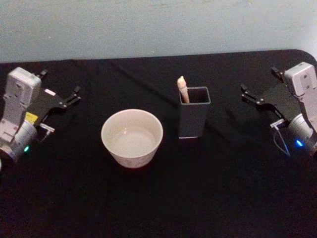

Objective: Pick up the stirring spoon with one hand, stir inside the cup, then place it back in its original position.

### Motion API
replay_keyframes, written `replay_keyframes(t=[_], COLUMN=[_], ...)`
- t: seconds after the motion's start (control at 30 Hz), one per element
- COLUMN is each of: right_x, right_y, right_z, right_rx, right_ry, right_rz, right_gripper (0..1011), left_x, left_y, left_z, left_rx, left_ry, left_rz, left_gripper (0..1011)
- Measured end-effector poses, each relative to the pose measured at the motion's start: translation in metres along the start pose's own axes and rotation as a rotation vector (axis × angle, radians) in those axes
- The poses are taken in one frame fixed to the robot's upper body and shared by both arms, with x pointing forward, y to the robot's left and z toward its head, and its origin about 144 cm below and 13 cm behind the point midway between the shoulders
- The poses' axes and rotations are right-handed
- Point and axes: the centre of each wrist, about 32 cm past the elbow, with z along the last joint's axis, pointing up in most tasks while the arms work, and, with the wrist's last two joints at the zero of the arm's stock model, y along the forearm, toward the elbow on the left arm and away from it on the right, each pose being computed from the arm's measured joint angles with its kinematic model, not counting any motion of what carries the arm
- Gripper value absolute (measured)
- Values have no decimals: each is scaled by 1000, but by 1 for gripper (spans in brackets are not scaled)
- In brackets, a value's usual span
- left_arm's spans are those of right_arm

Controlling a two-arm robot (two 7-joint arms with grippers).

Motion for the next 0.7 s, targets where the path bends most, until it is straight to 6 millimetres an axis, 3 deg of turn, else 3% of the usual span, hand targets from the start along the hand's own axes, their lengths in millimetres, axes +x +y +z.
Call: replay_keyframes(t=[0.27, 0.7], right_x=[3, 8], right_y=[-2, -14], right_z=[6, 53], right_rx=[15, 77], right_ry=[27, 175], right_rz=[40, 150], right_gripper=[1003, 1003], left_x=[0, 0], left_y=[0, 0], left_z=[0, 0], left_rx=[0, 0], left_ry=[0, 0], left_rz=[0, 0], left_gripper=[1001, 1001])
